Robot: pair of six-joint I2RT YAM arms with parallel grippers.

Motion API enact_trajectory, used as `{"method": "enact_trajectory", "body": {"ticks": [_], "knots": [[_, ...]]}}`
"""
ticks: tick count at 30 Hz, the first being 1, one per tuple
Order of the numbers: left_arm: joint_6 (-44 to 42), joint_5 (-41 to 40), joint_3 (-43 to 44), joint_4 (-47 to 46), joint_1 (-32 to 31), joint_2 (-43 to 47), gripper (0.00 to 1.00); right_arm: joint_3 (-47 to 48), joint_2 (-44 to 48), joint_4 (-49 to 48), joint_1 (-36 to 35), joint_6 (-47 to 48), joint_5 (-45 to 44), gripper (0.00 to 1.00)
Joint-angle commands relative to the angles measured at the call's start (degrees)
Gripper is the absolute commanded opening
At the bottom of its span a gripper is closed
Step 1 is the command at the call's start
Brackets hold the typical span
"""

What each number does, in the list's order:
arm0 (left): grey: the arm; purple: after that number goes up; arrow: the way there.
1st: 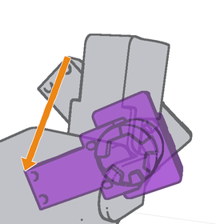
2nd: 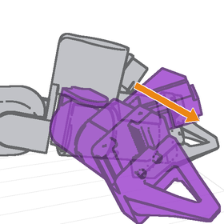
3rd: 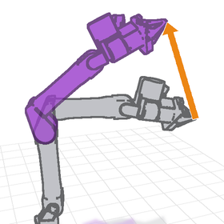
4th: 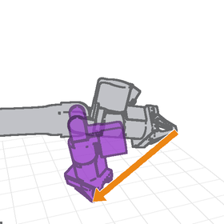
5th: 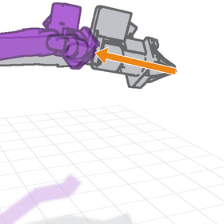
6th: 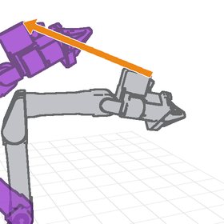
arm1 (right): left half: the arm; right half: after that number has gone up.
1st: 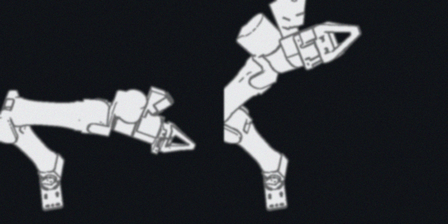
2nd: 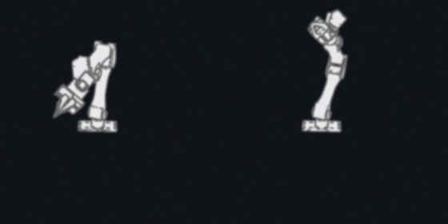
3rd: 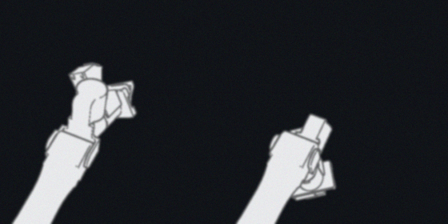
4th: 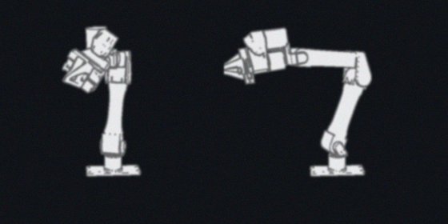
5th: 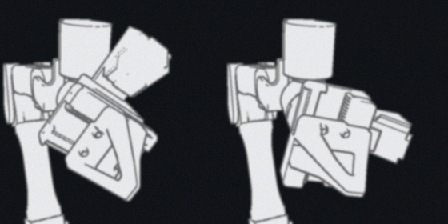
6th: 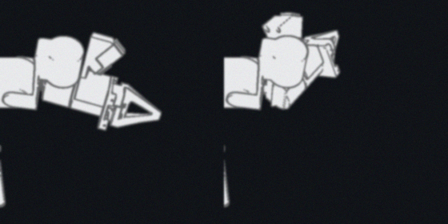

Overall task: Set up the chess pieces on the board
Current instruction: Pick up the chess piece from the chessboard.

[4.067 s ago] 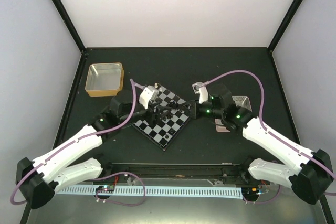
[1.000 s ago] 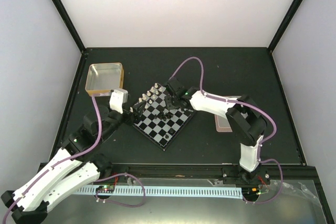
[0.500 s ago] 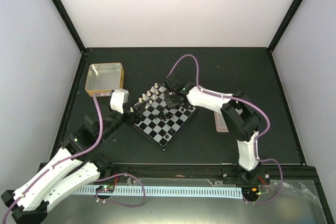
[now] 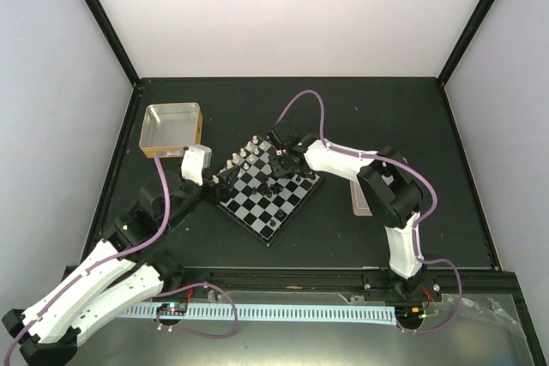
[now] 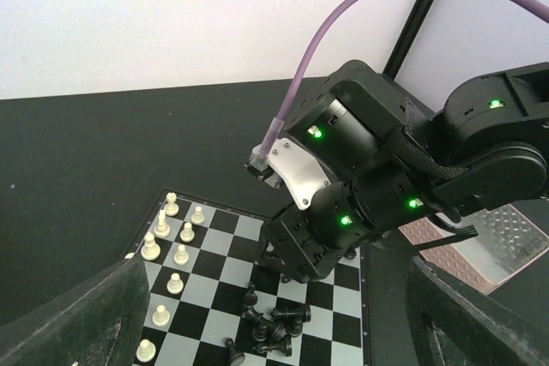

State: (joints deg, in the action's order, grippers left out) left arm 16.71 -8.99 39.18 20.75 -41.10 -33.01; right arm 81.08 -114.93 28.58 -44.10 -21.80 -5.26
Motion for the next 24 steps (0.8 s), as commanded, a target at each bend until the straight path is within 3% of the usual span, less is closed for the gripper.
{"method": "enact_trajectory", "body": {"ticks": [1, 24], "knots": [[0.9, -0.1, 0.6, -0.1, 0.2, -0.1, 0.83, 1.6, -1.4, 0.4, -0.1, -1.6, 1.0, 0.47], [0.9, 0.5, 0.4, -0.2, 0.2, -0.2, 0.83, 3.8, -3.9, 2.9, -0.1, -4.6, -1.6, 0.38]]}}
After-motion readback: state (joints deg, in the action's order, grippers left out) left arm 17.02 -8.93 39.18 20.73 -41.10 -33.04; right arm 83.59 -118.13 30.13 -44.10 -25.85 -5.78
